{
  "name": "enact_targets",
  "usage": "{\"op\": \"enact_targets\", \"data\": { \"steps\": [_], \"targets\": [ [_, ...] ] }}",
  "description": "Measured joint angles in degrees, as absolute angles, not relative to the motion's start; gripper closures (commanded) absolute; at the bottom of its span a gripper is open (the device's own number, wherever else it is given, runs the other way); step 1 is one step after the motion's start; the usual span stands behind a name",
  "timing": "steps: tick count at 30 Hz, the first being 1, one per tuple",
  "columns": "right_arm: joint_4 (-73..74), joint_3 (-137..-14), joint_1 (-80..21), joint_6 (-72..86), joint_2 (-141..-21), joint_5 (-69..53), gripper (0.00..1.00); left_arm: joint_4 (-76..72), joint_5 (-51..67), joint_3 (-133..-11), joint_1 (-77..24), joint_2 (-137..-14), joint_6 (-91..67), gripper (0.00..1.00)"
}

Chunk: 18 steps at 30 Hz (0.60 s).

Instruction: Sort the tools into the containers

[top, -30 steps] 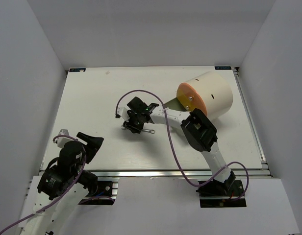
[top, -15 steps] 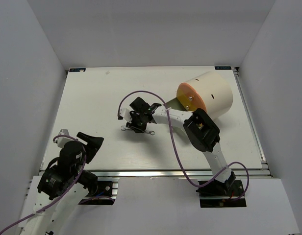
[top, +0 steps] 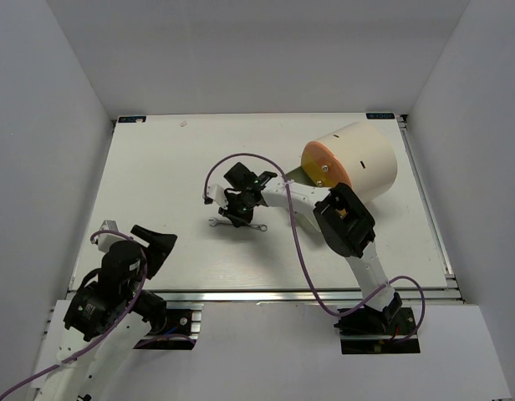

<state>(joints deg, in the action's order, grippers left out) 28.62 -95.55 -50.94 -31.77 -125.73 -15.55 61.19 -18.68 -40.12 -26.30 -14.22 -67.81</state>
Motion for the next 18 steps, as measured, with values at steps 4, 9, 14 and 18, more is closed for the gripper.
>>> {"op": "enact_targets", "data": {
  "steps": [4, 9, 14, 18],
  "targets": [
    [32.2, -96.1, -50.3, -31.6, -125.6, -18.4, 1.0, 60.8, -18.7, -40.1, -26.3, -14.2, -67.6, 0.2],
    [36.9, -96.1, -50.0, -30.4, -125.1, -21.2, 1.0, 59.7, -18.6, -40.1, -26.3, -14.4, -67.3, 0.21],
    [39.6, -95.5, -50.1, -29.9, -124.2, -22.4, 1.0, 58.5, -18.2, -40.1, -26.3, -15.2, -67.0, 0.21],
    [40.6, -95.4, -50.1, -29.1, -122.7, -23.0, 1.0, 57.9, -17.8, -40.1, -26.3, -15.4, -66.9, 0.21]
  ]
}}
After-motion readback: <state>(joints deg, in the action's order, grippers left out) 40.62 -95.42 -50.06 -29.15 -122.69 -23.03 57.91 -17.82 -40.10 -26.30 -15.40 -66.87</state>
